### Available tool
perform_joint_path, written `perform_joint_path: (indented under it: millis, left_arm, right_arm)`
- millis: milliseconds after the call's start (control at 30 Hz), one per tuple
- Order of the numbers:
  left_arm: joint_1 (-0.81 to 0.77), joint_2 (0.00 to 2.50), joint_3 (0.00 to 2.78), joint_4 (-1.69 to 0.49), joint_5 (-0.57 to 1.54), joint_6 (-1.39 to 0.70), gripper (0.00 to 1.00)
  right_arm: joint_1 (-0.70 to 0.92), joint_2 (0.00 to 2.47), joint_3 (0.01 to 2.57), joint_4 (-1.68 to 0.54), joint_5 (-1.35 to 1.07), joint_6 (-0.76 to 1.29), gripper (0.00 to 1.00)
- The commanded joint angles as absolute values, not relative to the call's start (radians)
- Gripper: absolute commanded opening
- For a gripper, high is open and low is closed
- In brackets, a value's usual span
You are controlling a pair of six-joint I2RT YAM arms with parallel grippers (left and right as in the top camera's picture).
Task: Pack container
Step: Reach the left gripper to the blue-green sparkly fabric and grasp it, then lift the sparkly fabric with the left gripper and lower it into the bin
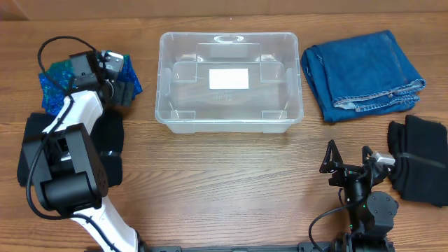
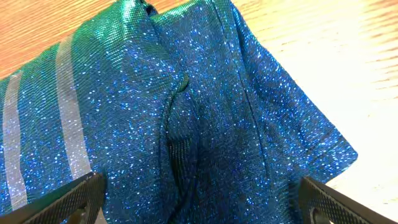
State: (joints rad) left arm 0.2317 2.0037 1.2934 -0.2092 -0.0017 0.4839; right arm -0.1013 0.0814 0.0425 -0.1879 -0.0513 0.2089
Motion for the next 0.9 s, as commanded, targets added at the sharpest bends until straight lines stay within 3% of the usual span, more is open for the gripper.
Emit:
perform_joint_path:
  millis: [0, 100, 133, 167, 200, 233, 267, 300, 400, 500, 667, 867]
  left_arm:
    - [0.229, 2.060, 1.308, -0.201, -0.058, 0.528, 1.00]
    - [0.229, 2.085, 1.308, -0.196, -0.090, 0.528, 0.99]
    - [0.229, 2.096, 1.308, -0.195, -0.098, 0.523, 0.96]
    - [0.229, 2.101, 1.308, -0.192, -0.105, 0.509, 0.86]
    - [0.228, 2.105, 1.308, -0.192, -0.108, 0.495, 0.72]
    - [0.227, 2.105, 1.308, -0.188, -0.108, 0.464, 0.37]
    - [0.227, 2.105, 1.308, -0.178, -0.118, 0.408, 0.15]
    - [0.228, 2.105, 1.308, -0.168, -0.148, 0.308, 0.04]
    - [0.228, 2.092, 1.341, -0.189, -0.187, 0.078, 0.04]
    - [0.228, 2.064, 1.501, -0.356, -0.154, -0.054, 0.04]
    - [0.227, 2.058, 1.968, -0.786, -0.029, -0.109, 0.04]
    - [0.220, 2.058, 2.389, -1.083, 0.114, -0.101, 0.04]
  right_arm:
    - [-0.097, 0.076, 0.059, -0.196, -0.049, 0.208, 1.00]
    - [-0.097, 0.076, 0.059, -0.196, -0.049, 0.208, 1.00]
    - [-0.097, 0.076, 0.059, -0.196, -0.049, 0.208, 1.00]
    - [-0.097, 0.076, 0.059, -0.196, -0.049, 0.208, 1.00]
    - [-0.097, 0.076, 0.059, -0.196, -0.049, 0.208, 1.00]
    - [-0.097, 0.076, 0.059, -0.196, -0.049, 0.208, 1.00]
    - [-0.097, 0.076, 0.059, -0.196, -0.049, 0.208, 1.00]
    - [-0.097, 0.076, 0.059, -0.196, -0.049, 0.208, 1.00]
    - [-0.097, 0.076, 0.059, -0.196, -0.049, 0.208, 1.00]
    - [-0.097, 0.076, 0.059, -0.196, -0.049, 0.208, 1.00]
    - [-0.097, 0.076, 0.059, -0.196, -0.049, 0.208, 1.00]
    - [-0.097, 0.076, 0.059, -0.196, -0.049, 0.208, 1.00]
